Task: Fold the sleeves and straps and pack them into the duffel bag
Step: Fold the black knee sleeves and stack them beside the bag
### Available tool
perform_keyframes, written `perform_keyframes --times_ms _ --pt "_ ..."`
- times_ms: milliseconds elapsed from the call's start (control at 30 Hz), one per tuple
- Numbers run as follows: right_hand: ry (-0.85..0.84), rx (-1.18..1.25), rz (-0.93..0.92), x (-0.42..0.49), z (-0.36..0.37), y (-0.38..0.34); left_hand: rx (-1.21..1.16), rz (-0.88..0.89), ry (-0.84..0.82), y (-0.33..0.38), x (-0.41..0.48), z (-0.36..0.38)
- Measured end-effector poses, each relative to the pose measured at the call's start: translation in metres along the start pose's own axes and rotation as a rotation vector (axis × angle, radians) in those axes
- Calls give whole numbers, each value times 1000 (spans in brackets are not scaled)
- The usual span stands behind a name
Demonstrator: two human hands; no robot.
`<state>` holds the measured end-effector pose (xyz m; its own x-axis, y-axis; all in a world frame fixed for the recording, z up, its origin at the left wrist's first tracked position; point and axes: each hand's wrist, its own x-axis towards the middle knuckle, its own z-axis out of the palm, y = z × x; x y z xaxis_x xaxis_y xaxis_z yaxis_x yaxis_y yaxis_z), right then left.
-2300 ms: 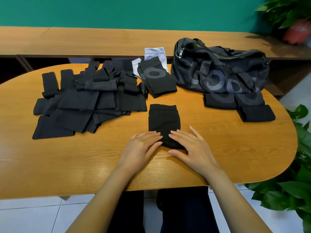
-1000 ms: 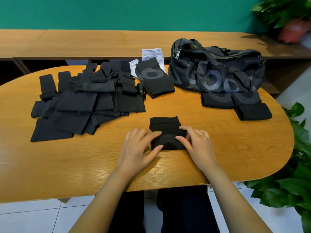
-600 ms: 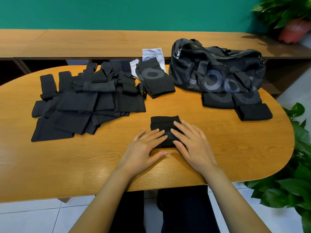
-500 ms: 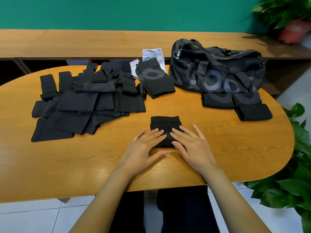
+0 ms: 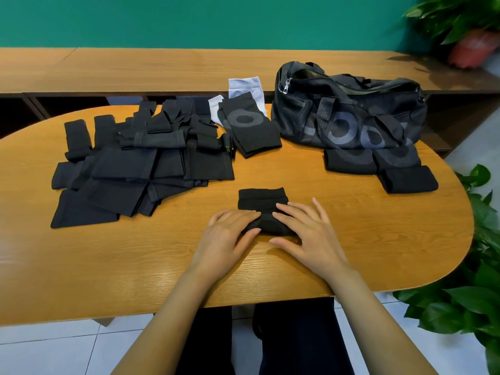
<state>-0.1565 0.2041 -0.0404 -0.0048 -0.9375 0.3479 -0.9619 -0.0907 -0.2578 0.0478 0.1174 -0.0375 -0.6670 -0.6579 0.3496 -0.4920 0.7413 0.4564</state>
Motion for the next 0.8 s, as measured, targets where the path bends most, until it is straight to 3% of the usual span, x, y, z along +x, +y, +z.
perform_keyframes --times_ms 200,467,633,800 --pt "22 21 9 1 0 -1 -78 -19 34 2 -1 -4" --pt "140 272 119 0 -4 -6 -241 -58 62 4 -7 -5" --pt "27 411 316 2 -10 -3 -177 -8 150 5 -6 -4" --pt "-16 261 329 17 -20 -7 -117 26 185 5 -4 -6"
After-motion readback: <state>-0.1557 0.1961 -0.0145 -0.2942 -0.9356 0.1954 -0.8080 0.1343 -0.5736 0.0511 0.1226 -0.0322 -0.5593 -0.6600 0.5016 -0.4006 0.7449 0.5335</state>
